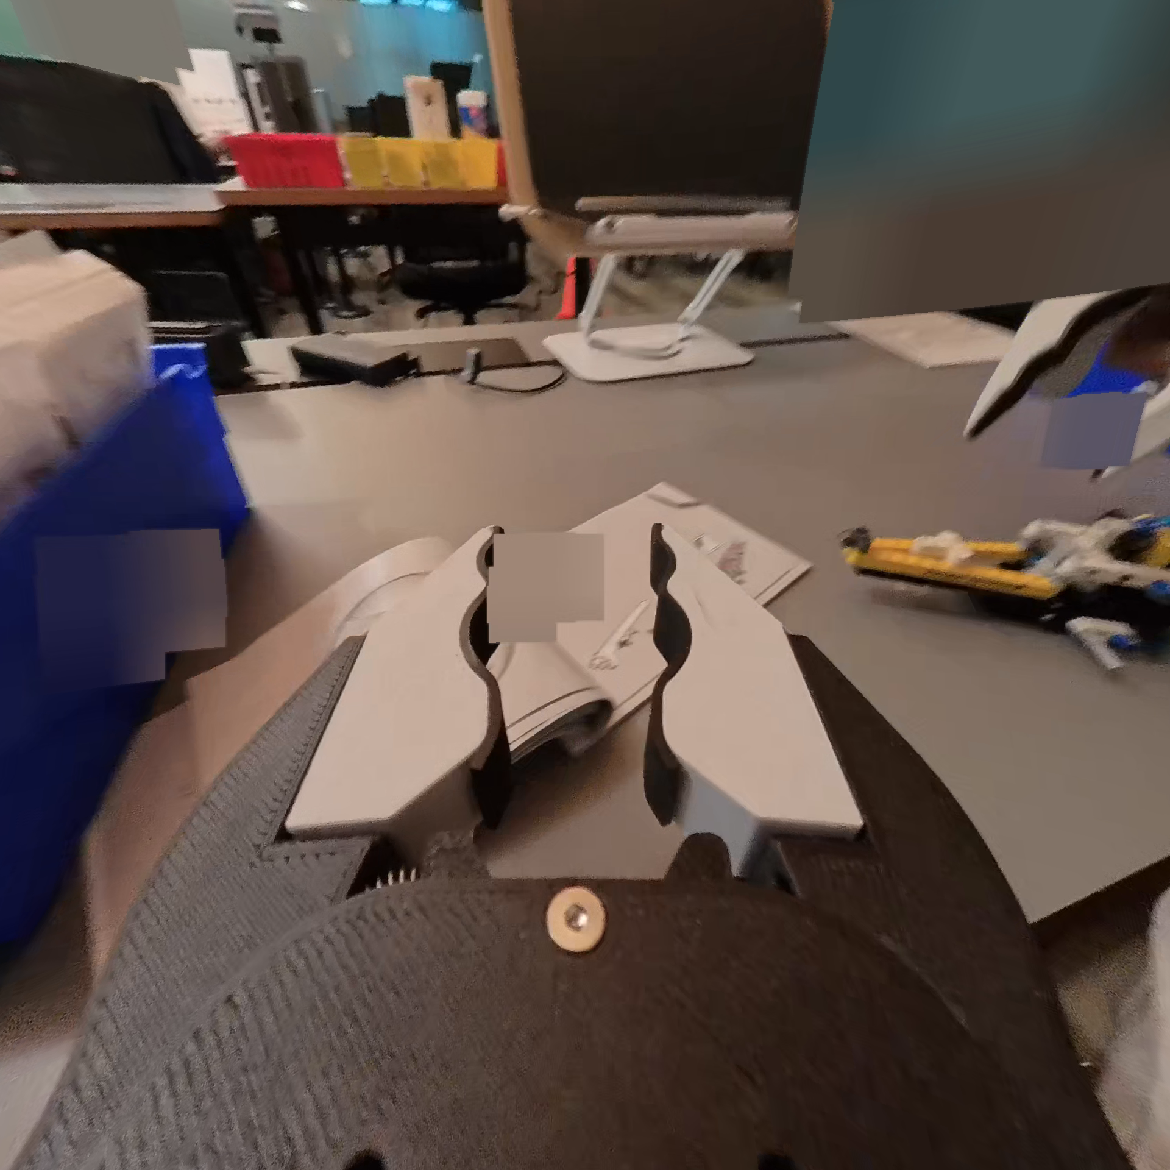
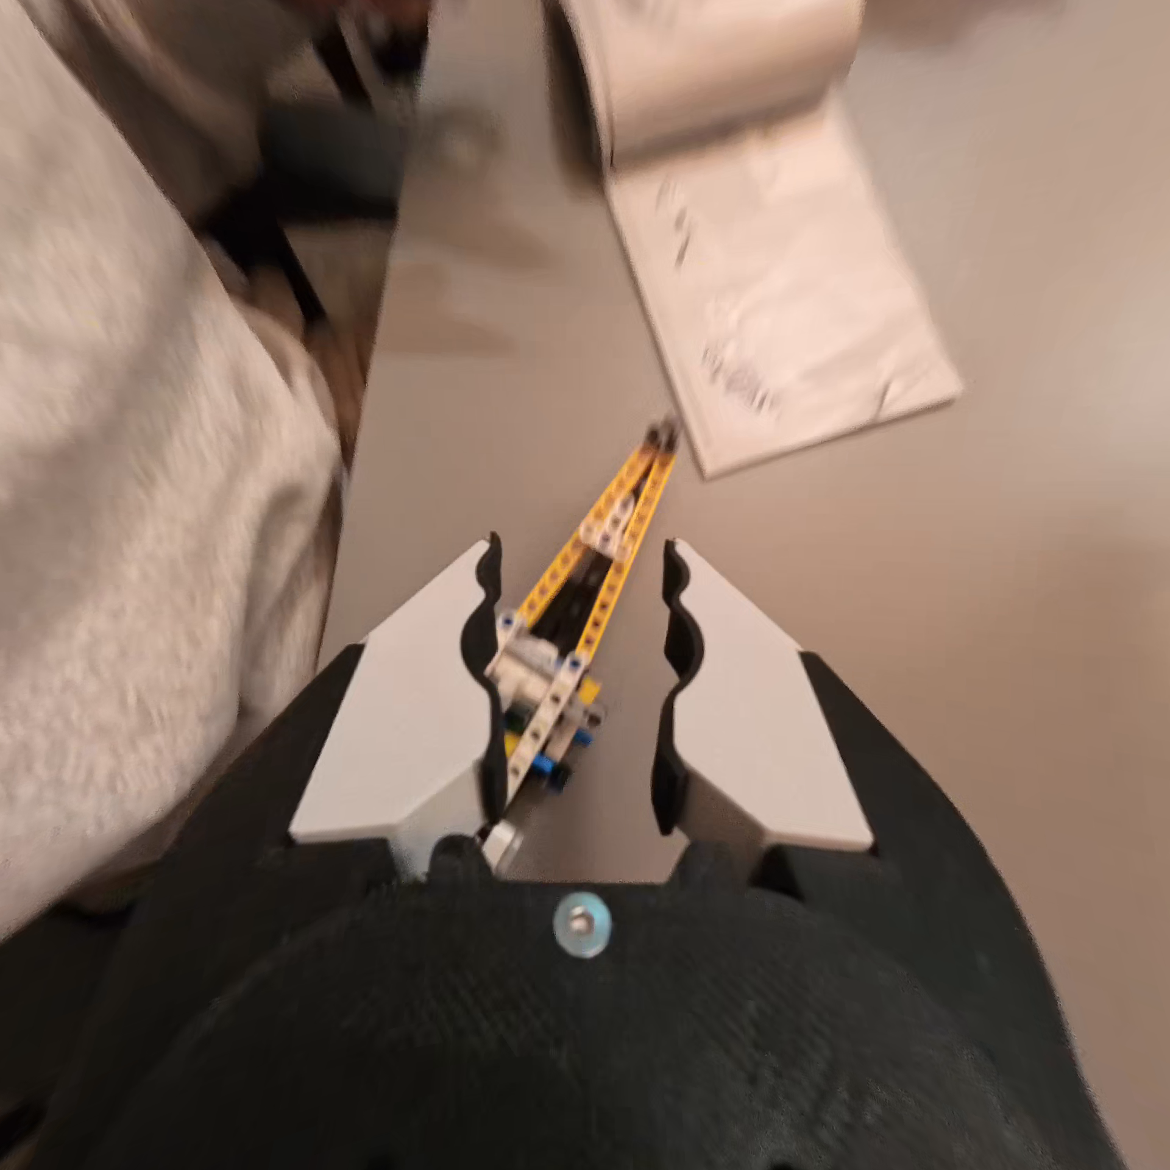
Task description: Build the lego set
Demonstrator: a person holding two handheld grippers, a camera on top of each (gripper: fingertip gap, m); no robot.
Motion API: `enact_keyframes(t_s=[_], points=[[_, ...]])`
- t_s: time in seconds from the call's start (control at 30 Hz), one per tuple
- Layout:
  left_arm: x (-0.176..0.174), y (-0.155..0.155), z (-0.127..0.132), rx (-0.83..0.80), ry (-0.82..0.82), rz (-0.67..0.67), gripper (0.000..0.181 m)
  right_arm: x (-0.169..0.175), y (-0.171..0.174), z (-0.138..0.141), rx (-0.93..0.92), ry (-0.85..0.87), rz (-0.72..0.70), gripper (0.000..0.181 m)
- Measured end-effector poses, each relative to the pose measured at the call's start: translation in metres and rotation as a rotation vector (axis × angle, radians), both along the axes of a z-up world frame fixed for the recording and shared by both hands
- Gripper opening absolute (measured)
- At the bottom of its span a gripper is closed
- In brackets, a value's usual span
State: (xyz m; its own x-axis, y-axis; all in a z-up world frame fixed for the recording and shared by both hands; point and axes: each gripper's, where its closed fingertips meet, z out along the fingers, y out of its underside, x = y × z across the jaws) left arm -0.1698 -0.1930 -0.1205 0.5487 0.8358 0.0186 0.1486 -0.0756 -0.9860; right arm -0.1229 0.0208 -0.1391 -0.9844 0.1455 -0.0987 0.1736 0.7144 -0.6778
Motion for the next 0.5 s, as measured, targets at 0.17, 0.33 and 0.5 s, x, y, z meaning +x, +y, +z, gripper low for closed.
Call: enact_keyframes(t_s=[0.17,0.33,0.5], points=[[-0.001,-0.012,-0.023,-0.037,-0.126,0.014,0.049,-0.085,-0.033,-0.002,-0.114,-0.014,-0.165,0.052],[-0.005,-0.008,-0.032,-0.119,-0.110,0.035,0.046,-0.110,-0.083,-0.056,-0.024,-0.078,-0.086,0.064],[-0.012,-0.009,-0.032,-0.053,-0.114,0.040,0.043,-0.104,-0.126,-0.084,0.101,0.054,0.065,0.065]])
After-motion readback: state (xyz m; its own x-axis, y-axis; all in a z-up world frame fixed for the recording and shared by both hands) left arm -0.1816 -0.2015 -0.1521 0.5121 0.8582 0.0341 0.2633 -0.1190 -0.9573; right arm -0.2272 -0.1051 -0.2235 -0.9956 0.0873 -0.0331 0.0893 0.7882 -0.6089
